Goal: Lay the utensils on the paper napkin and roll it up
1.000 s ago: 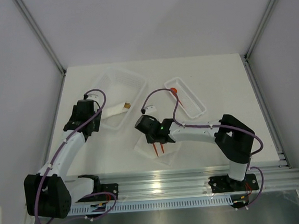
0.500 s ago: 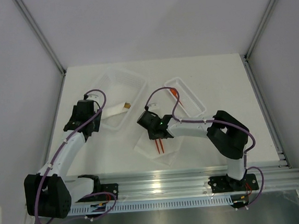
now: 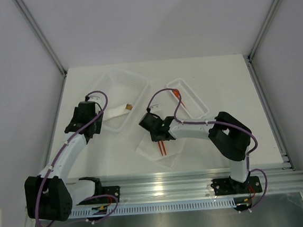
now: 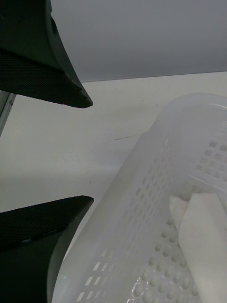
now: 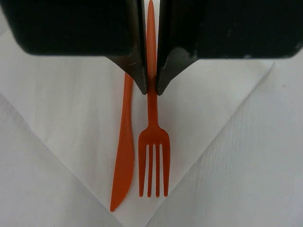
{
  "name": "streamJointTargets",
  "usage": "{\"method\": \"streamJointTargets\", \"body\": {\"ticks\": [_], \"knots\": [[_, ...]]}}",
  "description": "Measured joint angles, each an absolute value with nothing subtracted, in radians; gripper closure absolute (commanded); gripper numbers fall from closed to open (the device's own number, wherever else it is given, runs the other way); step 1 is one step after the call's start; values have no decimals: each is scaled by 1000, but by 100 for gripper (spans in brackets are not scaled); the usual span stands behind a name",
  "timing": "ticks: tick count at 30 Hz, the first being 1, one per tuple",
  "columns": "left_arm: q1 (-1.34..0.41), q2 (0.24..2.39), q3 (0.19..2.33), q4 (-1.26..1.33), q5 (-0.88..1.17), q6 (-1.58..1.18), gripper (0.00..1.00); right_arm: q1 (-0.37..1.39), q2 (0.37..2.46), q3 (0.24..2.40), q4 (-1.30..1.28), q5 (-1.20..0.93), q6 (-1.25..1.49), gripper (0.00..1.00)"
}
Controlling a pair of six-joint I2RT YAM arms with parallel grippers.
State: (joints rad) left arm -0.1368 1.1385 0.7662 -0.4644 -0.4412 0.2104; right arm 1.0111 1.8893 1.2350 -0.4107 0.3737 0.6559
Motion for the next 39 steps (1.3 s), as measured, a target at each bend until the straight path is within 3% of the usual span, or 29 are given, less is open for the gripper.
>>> {"method": "streamJointTargets", "body": {"ticks": [14, 20, 39], "knots": [[-137, 1139, 766, -464, -441, 211, 21, 1011, 1893, 1235, -413, 378, 651, 100], [-137, 1139, 766, -464, -441, 210, 21, 1011, 1906, 1235, -415, 379, 650, 92], [-137, 1139, 766, -464, -441, 210, 21, 1012, 1921, 1265, -427, 381, 633, 89]]}}
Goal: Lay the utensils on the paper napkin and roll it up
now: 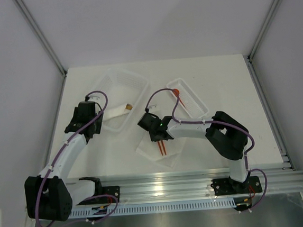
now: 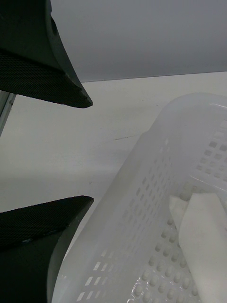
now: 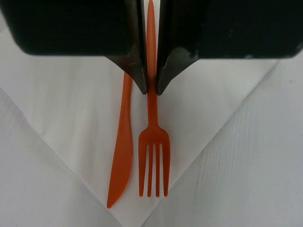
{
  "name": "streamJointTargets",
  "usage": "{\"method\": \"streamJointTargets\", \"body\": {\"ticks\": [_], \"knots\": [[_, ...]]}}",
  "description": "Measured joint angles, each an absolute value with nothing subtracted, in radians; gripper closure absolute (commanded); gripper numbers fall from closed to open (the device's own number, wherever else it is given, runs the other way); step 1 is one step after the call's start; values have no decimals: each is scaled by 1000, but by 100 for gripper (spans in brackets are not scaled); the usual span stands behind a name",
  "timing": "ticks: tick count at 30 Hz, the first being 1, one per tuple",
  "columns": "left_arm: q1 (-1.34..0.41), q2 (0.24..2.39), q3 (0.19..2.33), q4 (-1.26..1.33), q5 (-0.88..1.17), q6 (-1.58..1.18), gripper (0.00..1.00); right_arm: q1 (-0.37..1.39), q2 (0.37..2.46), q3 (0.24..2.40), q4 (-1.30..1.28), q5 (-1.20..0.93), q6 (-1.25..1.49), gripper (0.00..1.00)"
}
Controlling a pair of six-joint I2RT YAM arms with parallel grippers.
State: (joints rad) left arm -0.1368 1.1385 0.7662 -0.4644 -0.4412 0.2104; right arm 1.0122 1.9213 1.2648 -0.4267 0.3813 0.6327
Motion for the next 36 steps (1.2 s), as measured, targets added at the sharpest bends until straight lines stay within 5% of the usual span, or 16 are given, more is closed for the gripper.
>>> {"method": "streamJointTargets", "body": {"ticks": [28, 30, 36], "knots": [[-137, 1139, 766, -465, -441, 210, 21, 1009, 1854, 1290, -479, 380, 579, 73], [-137, 1139, 766, -465, -441, 210, 21, 997, 1798, 1305, -480, 370, 542, 66], [-137, 1139, 766, -466, -442, 210, 21, 767, 1616, 1370, -447, 282, 399, 62]]}}
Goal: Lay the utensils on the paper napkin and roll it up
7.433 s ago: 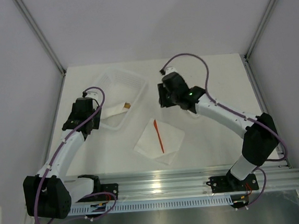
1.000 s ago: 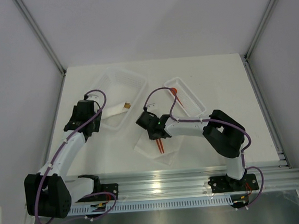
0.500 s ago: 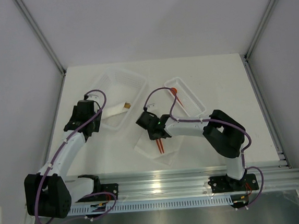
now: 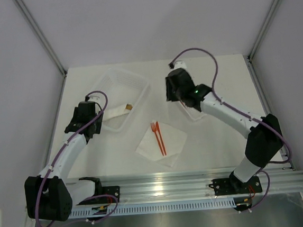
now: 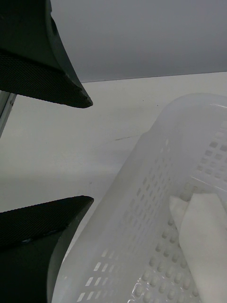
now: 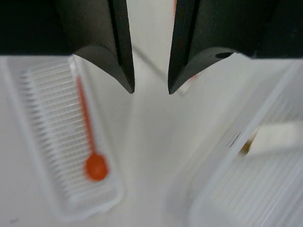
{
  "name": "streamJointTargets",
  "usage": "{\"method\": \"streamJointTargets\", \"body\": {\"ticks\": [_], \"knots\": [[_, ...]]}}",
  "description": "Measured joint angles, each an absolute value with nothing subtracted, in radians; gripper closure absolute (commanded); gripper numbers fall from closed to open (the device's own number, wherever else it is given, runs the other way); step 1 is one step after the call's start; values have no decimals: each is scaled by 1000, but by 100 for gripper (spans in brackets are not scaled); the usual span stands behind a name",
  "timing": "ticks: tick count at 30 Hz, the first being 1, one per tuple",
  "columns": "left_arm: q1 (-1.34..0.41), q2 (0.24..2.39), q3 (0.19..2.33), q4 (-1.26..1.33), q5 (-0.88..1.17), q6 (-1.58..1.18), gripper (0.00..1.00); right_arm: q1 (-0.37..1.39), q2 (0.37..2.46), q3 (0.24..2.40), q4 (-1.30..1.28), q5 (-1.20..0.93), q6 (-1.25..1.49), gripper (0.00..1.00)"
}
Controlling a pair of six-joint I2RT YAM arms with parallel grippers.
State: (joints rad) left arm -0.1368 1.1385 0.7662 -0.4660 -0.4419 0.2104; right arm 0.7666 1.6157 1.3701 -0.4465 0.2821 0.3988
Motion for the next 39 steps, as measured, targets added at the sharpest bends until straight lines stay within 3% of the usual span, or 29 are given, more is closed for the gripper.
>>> {"method": "streamJointTargets", "body": {"ticks": [4, 8, 17, 39], "knots": [[-137, 1136, 768, -469, -458, 212, 21, 506, 1663, 1428, -410, 255, 324, 65], [-137, 1131, 788, -478, -479, 219, 21, 399, 1833, 1477, -414, 222, 271, 68], [-137, 1130, 798, -483, -495, 218, 21, 387, 2122, 1582, -454, 124, 188, 70], [-137, 1143, 798, -482, -495, 218, 21, 386, 2115, 1582, -414, 47, 144, 72]]}}
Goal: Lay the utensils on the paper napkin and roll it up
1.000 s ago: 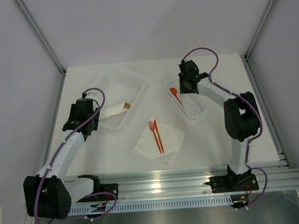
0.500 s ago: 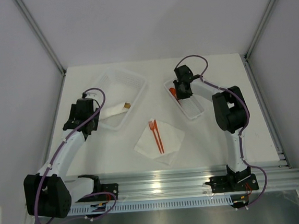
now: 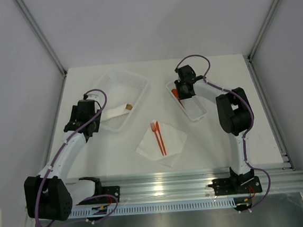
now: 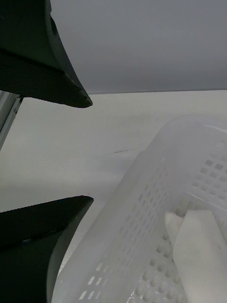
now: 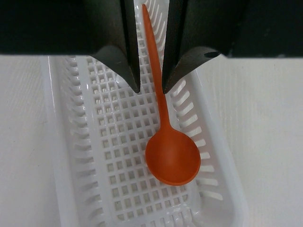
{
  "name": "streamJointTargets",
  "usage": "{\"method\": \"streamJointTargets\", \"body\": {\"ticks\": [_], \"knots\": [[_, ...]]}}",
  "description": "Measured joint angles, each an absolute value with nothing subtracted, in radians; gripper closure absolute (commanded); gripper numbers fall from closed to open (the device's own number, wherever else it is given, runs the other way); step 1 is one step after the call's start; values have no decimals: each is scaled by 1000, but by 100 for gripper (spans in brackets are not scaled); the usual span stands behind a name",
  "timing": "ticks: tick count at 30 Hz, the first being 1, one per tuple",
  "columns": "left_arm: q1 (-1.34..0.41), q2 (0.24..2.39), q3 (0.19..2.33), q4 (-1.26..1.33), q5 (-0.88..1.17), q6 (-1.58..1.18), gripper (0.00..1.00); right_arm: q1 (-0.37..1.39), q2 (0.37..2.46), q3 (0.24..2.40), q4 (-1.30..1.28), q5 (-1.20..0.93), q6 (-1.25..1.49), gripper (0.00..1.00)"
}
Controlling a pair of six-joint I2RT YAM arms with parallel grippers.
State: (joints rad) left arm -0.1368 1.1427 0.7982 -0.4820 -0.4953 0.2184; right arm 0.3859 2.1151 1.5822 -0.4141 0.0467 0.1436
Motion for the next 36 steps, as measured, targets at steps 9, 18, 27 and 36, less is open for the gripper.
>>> {"method": "streamJointTargets", "body": {"ticks": [9, 18, 27, 36], "knots": [[-137, 1146, 798, -482, -495, 218, 21, 385, 2157, 1605, -426, 48, 121, 73], [-137, 1146, 798, -481, -495, 219, 21, 384, 2166, 1619, -440, 117, 110, 93], [-137, 1146, 798, -481, -495, 218, 21, 383, 2156, 1617, -446, 155, 96, 100], [-137, 1146, 798, -481, -494, 218, 21, 386, 1957, 1534, -406, 230, 142, 100]]}}
